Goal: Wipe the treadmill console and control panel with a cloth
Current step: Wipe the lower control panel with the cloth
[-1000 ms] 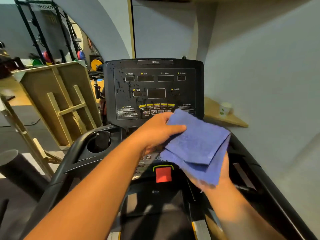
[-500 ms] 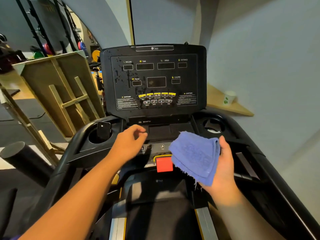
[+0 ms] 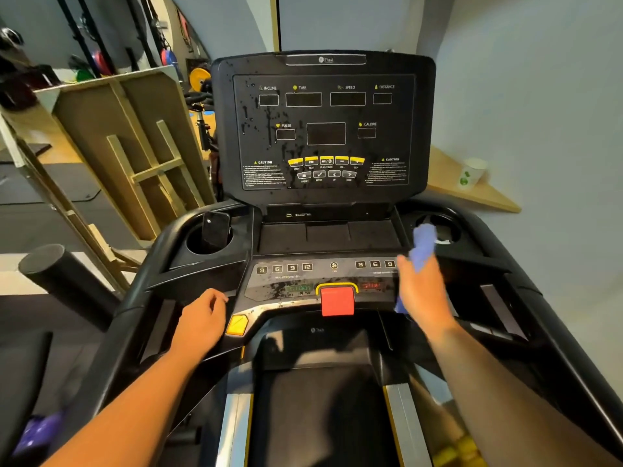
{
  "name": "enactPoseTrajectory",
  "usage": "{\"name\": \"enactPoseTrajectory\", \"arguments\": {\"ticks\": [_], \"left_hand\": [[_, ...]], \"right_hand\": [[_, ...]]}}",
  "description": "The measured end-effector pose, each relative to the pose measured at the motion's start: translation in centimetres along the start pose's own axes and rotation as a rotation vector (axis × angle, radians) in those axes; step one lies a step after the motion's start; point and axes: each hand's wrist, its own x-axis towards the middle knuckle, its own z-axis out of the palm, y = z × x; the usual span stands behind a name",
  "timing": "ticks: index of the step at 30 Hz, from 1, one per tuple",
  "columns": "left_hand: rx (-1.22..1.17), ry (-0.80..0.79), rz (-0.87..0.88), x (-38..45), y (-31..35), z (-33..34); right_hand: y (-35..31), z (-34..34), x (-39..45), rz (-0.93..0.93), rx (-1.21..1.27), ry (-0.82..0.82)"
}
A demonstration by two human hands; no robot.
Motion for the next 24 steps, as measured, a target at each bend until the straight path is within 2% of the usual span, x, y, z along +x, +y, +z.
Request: {"name": "enactPoseTrajectory", "arguments": {"ticks": [3, 5, 7, 10, 11, 14, 16, 19, 22, 24], "left_hand": [[0.033, -0.048, -0.039, 0.6, -0.8, 0.5], [0.048, -0.043, -0.040, 0.6, -0.9, 0.7], [0.058, -0.032, -0.034, 0.7, -1.1, 0.8], [0.069, -0.035, -0.035, 0.7, -1.2, 0.9], [0.069, -0.038, -0.034, 0.7, -1.2, 0.9], [0.087, -0.038, -0.024, 0.9, -1.4, 1.1], [0.100, -0.037, -0.026, 1.0, -1.6, 1.1], [0.110, -0.035, -0.022, 1.0, -1.6, 1.2], [0.112, -0.027, -0.012, 0.9, -1.5, 1.3], [0.120, -0.021, -0.018, 0.8, -1.3, 1.3]], "right_hand": [[2.1, 3.4, -1.2, -0.363, -0.583, -0.133], [3.9, 4.3, -2.0, -0.437, -0.729, -0.218], [5.5, 3.4, -2.2, -0.504, -0.789, -0.300], [7.2, 1.2, -2.2, -0.636, -0.800, -0.319], [7.2, 0.8, -2.2, -0.607, -0.778, -0.309], [5.6, 2.6, -1.8, -0.365, -0.768, -0.211], [3.7, 4.8, -2.3, -0.330, -0.740, -0.159], [4.3, 5.4, -3.4, -0.577, -0.800, -0.299], [6.8, 1.5, -2.8, -0.785, -0.865, -0.359], [6.7, -0.6, -1.6, -0.703, -0.751, -0.289]]}}
